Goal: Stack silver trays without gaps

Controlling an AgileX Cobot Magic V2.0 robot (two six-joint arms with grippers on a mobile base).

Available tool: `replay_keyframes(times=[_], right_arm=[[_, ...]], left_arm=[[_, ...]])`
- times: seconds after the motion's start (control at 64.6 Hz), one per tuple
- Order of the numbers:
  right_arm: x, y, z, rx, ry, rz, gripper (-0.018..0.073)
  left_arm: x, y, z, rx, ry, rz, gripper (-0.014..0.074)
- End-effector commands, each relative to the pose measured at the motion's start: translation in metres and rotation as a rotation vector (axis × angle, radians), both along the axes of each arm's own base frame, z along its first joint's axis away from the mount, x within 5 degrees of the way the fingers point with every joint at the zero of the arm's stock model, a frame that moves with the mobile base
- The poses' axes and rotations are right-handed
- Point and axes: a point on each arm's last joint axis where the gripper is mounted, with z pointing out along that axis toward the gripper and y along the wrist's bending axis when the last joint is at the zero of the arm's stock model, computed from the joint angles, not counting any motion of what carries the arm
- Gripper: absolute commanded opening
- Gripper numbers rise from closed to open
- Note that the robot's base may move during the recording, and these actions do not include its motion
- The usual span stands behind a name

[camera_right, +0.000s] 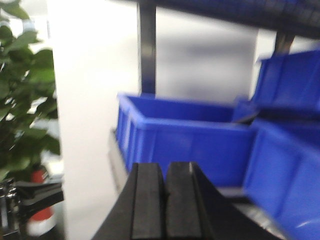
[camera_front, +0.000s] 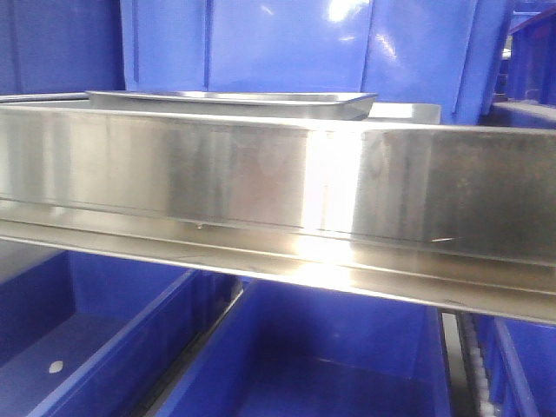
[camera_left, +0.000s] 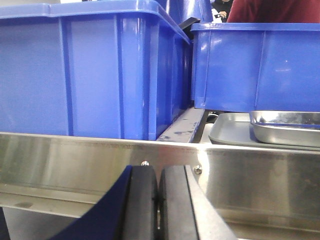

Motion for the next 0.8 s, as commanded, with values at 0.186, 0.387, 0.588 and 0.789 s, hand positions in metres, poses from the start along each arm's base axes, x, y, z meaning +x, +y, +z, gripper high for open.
replay_keyframes(times=[0.186,0.387,0.588,0.789], right_arm=[[-0.052,-0.070,-0.032,0.065,-0.187,-0.327,-0.0069],[-0.067,-0.087,-0.092,0.053,-0.174,-0.505,-0.0069],[-0.057,-0.083,-0.155,0.024,-0.027,-0.472,-0.0069],[-0.055,-0.079,-0.169,0.083,0.036,-0.411,-0.0069]], left_arm=[[-0.001,0.000,0.002,-0.014,-0.023,0.005,0.0012],[-0.001,0.000,0.002,-0.014,-0.023,0.005,0.0012],[-0.001,0.000,0.002,-0.014,-0.023,0.005,0.0012],[-0.001,0.000,0.002,-0.014,-0.023,0.005,0.0012]])
